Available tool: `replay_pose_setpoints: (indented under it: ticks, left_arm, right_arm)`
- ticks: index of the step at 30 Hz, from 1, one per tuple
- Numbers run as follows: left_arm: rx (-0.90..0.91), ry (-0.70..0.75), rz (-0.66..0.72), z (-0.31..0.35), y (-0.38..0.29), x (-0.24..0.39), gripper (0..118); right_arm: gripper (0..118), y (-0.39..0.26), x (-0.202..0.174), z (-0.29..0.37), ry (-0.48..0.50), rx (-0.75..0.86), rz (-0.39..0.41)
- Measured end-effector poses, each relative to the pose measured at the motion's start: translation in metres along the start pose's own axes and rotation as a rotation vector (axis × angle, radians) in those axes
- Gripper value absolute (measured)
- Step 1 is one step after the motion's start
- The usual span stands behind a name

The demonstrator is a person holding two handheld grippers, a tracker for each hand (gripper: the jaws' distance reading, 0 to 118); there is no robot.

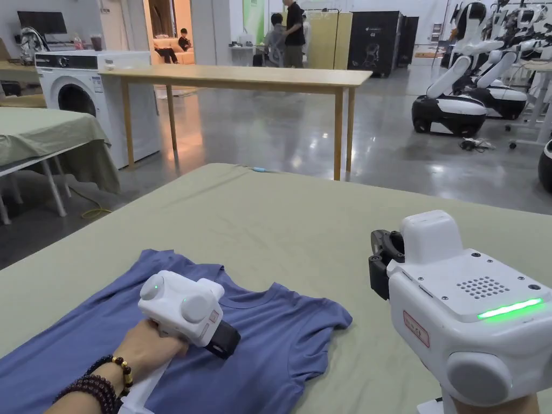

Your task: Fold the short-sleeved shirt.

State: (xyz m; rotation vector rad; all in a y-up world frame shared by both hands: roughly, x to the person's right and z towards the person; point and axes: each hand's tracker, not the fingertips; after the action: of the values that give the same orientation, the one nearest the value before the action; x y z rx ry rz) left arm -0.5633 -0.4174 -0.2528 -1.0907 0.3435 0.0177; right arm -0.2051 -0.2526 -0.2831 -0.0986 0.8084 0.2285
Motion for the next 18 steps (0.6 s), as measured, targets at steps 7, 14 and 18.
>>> replay_pose_setpoints:
  ticks: [7,14,18]
  left_arm:
    - [0.125,-0.038,0.022,0.008,-0.007,-0.007,0]
    - [0.189,-0.025,0.04,0.031,-0.01,-0.005,0]
    - [0.329,-0.1,0.09,0.092,-0.007,-0.002,0]
  right_arm:
    - [2,0.002,-0.003,0.002,0.005,-0.016,0.018]
    - [2,-0.001,-0.003,0.008,0.007,-0.023,0.021]
    - [2,0.0,0.008,0.018,0.007,-0.016,-0.005]
